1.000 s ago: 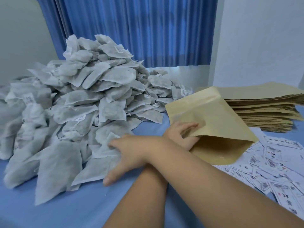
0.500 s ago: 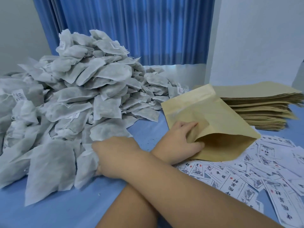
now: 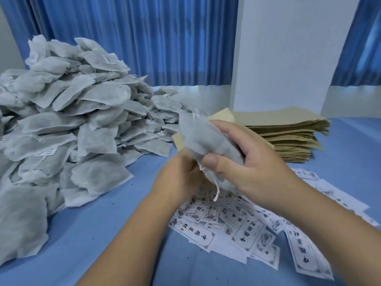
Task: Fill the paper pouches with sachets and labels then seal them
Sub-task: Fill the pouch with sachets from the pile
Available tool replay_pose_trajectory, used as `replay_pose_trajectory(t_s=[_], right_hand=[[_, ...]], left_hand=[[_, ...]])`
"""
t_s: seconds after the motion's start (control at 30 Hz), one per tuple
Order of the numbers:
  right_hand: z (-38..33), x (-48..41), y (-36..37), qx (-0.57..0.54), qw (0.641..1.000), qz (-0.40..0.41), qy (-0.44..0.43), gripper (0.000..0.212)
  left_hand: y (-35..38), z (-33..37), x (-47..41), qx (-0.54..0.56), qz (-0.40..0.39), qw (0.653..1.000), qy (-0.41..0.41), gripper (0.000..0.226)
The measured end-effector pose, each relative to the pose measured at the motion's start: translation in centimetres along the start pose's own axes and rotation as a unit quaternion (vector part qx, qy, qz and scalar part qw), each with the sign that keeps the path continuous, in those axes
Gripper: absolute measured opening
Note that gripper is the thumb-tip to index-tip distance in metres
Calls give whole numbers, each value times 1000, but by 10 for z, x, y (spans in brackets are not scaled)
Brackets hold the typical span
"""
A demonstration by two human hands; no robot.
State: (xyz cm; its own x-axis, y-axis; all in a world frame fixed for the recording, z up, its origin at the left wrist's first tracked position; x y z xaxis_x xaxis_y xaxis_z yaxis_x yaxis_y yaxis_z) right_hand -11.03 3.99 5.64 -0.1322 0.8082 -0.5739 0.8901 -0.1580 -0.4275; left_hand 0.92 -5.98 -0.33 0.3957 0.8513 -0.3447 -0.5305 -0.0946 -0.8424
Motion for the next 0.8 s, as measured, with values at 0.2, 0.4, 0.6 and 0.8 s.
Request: replay_pose_trajectory(t_s=[0.2, 0.4, 0.6, 0.8], right_hand=[[16, 28, -37, 97, 994, 39, 37, 38], [11, 29, -31, 446, 893, 0, 65, 44], [17, 19, -6, 567, 802, -2, 188, 32], [14, 12, -1, 557, 817, 56, 138, 34]], left_hand=[[-4, 6, 6, 50, 186, 980, -48, 26], [0, 20, 12, 37, 206, 977, 26, 14], [8, 29, 13, 37, 184, 980, 69, 20], [7, 28, 12, 5, 194, 978, 73, 24]])
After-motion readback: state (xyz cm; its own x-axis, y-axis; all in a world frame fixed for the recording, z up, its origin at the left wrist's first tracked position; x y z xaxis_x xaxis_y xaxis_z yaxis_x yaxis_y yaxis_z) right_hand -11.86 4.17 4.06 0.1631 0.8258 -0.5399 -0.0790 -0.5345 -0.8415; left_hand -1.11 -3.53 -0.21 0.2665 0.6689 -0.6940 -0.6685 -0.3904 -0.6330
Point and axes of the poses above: each hand's wrist, its own x-axis away from the middle knuckle, its own y-axis out of the palm, z = x × y, the point moved 2 cm from there along -x, towards the middle knuckle, and after that the axes turned 5 degrees about -x, right-handed, at the moved point
